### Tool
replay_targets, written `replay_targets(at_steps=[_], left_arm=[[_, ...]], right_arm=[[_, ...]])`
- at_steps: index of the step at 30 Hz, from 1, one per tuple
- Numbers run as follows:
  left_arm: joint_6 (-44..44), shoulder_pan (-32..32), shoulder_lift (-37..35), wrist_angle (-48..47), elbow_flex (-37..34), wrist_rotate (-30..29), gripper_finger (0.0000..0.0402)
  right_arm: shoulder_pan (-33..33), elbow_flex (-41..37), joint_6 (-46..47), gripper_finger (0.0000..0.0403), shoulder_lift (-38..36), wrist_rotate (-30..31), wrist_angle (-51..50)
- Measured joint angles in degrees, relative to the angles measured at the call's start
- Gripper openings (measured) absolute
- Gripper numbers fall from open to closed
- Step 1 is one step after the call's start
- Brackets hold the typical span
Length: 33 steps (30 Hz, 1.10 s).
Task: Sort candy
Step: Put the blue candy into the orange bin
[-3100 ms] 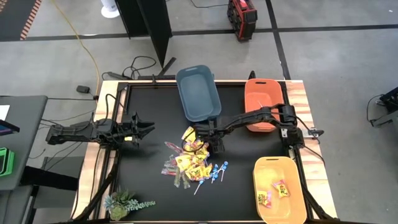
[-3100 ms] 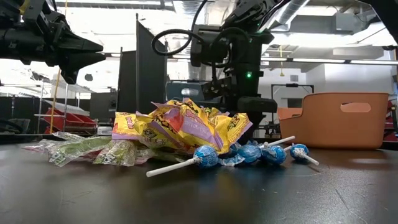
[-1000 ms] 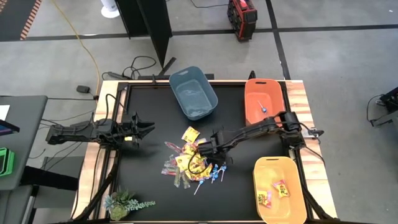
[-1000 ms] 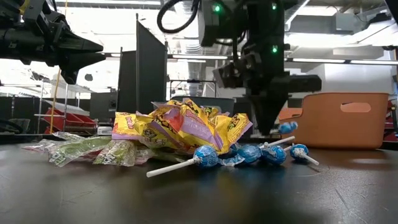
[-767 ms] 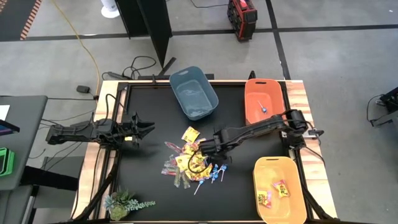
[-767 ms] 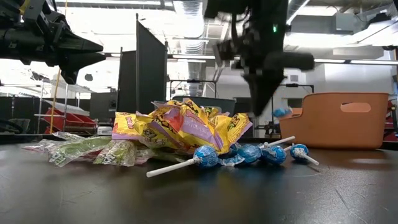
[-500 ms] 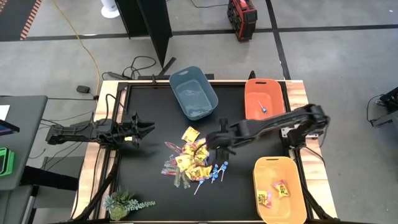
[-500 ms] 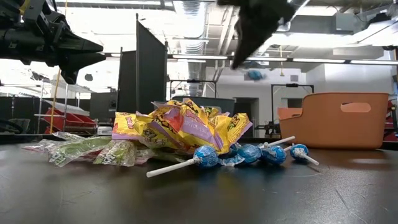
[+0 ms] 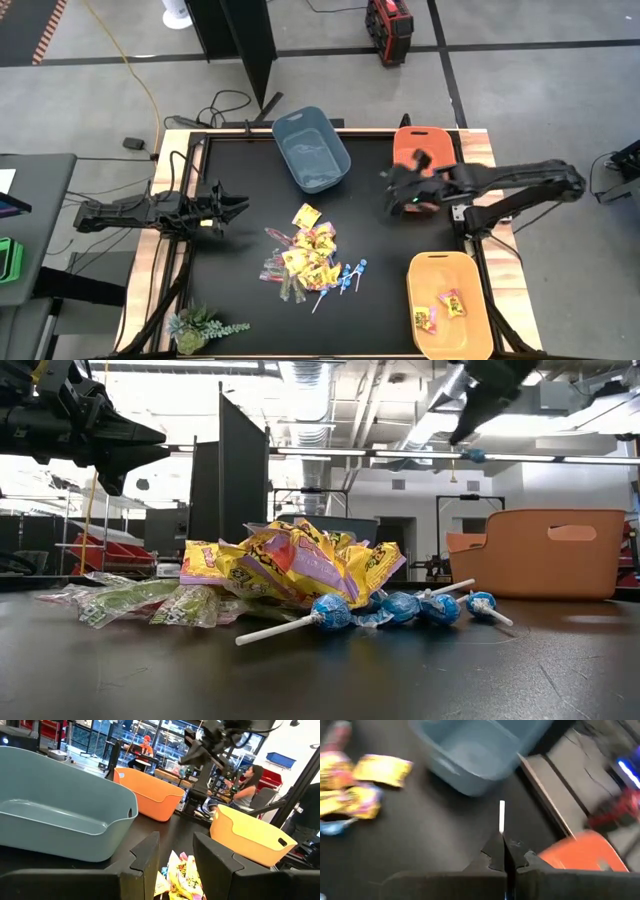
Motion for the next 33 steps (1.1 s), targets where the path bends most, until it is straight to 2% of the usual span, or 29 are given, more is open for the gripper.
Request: replay_targets(at_steps=[5, 10, 13, 16, 23, 26, 29, 33], left_arm=[[0.0, 0.0, 0.0, 0.0, 0.0, 0.0, 0.0116], [0.0, 0.0, 0.0, 0.0, 0.0, 0.0, 0.0116], [0.0, 0.0, 0.0, 0.0, 0.0, 0.0, 0.0116], [0.0, 0.0, 0.0, 0.0, 0.0, 0.0, 0.0116], [0.0, 0.0, 0.0, 0.0, 0.0, 0.0, 0.0116], [0.1, 0.0, 0.0, 0.0, 0.0, 0.0, 0.0116], [0.1, 0.0, 0.0, 0.0, 0.0, 0.0, 0.0116], [0.4, 0.0, 0.0, 0.0, 0.0, 0.0, 0.0116]], right_arm=[[-4.0, -0.3, 8.9, 0.0, -3.8, 3.6, -8.9], [-9.5, -0.3, 16.4, 0.0002, -2.4, 4.0, -17.4], [-12.0, -0.3, 19.3, 0.0025, 0.1, 4.1, -20.6], [-13.3, -0.3, 20.2, 0.0069, 2.9, 4.0, -21.7], [-14.4, -0.4, 19.6, 0.0191, 7.7, 4.0, -20.8], [-13.0, -0.4, 16.7, 0.023, 8.0, 4.0, -18.1], [-9.2, -0.4, 11.8, 0.0245, 7.6, 2.3, -11.3], [-1.7, -0.3, 4.1, 0.0246, 7.9, -2.7, -0.5]])
